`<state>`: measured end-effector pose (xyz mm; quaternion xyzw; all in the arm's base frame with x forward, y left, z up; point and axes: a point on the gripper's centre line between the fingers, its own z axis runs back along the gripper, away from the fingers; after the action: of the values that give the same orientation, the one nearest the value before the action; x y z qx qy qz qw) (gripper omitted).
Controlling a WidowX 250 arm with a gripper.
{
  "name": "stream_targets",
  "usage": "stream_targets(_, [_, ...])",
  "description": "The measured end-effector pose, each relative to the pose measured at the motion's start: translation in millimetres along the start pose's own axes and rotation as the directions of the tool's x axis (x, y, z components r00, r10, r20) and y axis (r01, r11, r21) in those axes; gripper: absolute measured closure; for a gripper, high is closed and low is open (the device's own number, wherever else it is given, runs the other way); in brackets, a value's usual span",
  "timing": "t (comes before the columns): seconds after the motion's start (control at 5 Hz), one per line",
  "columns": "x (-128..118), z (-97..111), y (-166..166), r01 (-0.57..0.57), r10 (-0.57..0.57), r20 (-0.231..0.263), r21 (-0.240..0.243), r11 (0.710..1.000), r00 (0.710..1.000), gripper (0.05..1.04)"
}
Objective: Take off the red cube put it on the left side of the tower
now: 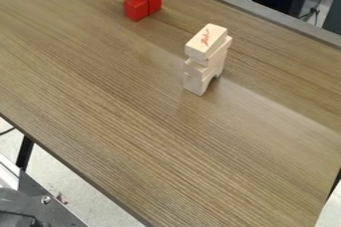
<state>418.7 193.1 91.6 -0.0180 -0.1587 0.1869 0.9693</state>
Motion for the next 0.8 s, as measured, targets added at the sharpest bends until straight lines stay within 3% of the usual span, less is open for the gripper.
stream_targets(0.8, [0,-8,-15,0.002,-0.002,0.019,-0.005,1.0,1.0,0.083])
